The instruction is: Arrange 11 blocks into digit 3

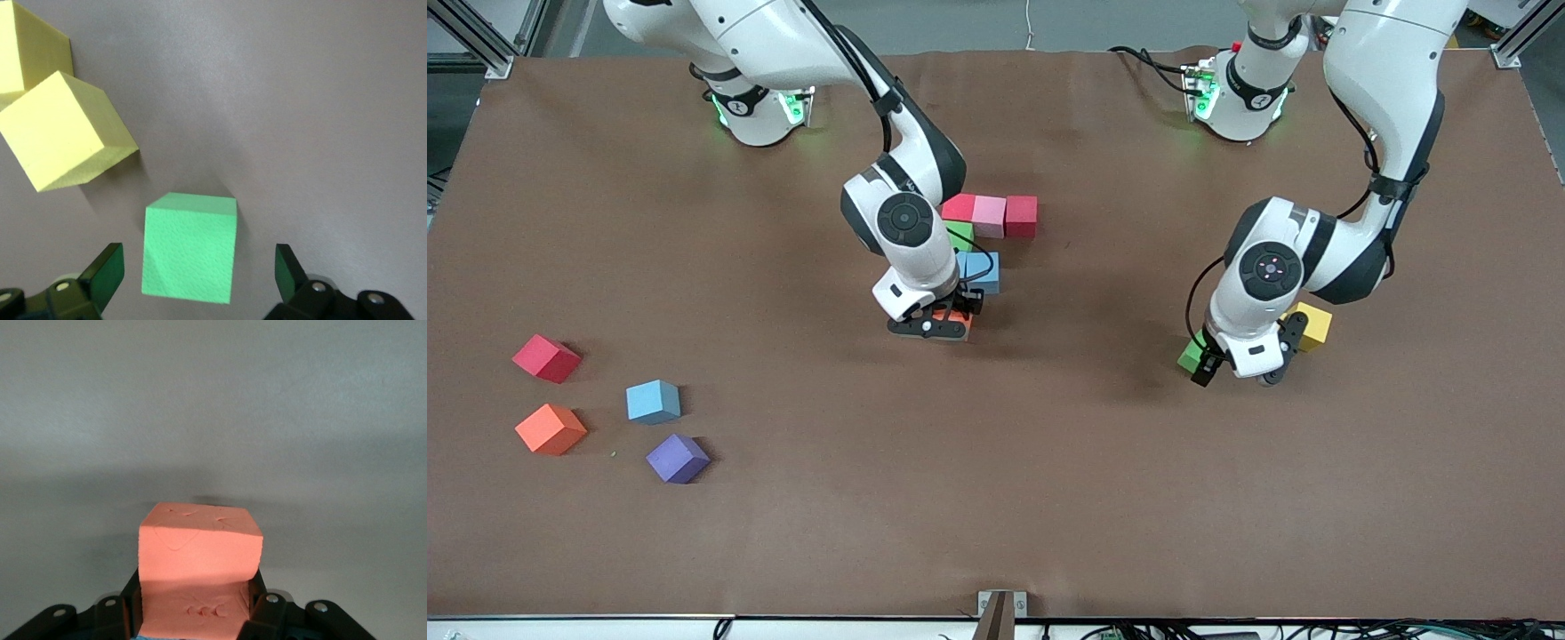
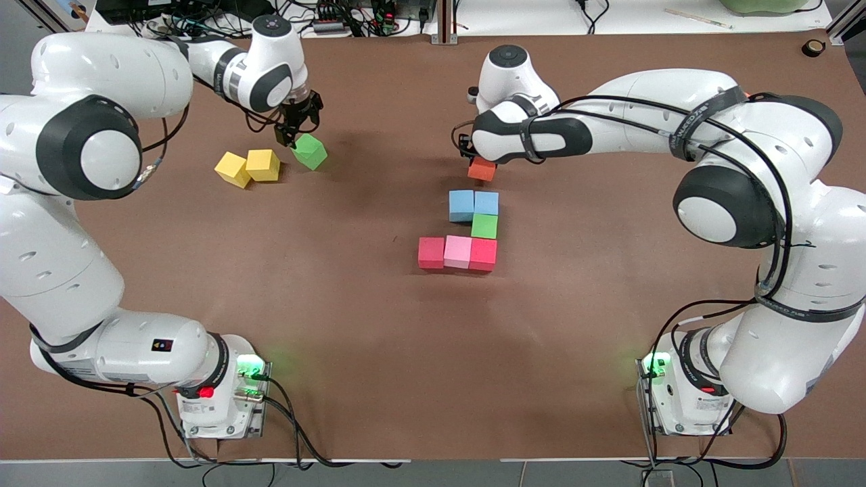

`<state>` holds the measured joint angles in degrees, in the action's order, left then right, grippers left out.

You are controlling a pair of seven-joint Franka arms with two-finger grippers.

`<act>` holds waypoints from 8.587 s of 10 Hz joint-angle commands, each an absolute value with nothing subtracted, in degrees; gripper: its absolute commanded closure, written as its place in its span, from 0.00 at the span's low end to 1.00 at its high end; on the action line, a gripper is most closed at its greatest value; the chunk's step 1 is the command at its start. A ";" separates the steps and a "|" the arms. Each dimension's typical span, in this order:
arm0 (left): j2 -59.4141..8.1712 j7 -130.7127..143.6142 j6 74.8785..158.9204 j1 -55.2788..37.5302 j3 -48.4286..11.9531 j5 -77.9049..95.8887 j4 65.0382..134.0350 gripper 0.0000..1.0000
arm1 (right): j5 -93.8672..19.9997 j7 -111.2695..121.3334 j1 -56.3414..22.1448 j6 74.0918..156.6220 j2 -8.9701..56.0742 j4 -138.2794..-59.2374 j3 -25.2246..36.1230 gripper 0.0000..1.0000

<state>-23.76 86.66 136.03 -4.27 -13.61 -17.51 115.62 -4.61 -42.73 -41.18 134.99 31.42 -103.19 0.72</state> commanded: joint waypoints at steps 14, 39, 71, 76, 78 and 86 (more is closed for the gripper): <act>-22.77 85.15 151.18 -1.41 -14.06 -18.19 125.16 0.72 | -1.50 -43.68 -43.86 135.44 29.53 -107.93 1.58 0.99; -32.61 152.05 135.00 -33.40 -19.60 -18.37 107.67 0.80 | -0.44 -24.59 -0.80 130.96 36.63 -90.99 1.49 0.00; -21.18 125.12 125.33 14.51 -38.28 -23.03 115.65 0.00 | -3.08 -35.33 -36.91 124.43 37.53 -89.01 1.05 0.94; -19.69 105.68 133.63 36.79 -43.24 -26.62 125.56 0.00 | -2.64 -35.24 -37.09 131.66 37.44 -95.10 0.97 0.95; -21.00 104.24 139.73 39.72 -43.15 -29.43 128.22 0.00 | -2.64 -35.24 -37.53 131.66 37.44 -95.97 0.97 0.95; -22.23 105.73 148.45 42.71 -42.71 -35.41 134.47 0.00 | -2.64 -35.42 -38.84 133.50 37.44 -97.65 0.88 0.94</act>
<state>-22.55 104.78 146.95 40.78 -42.28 -33.09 133.45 -3.04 -35.34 -37.89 132.17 38.78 -95.22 0.82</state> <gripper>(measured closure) 0.000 0.432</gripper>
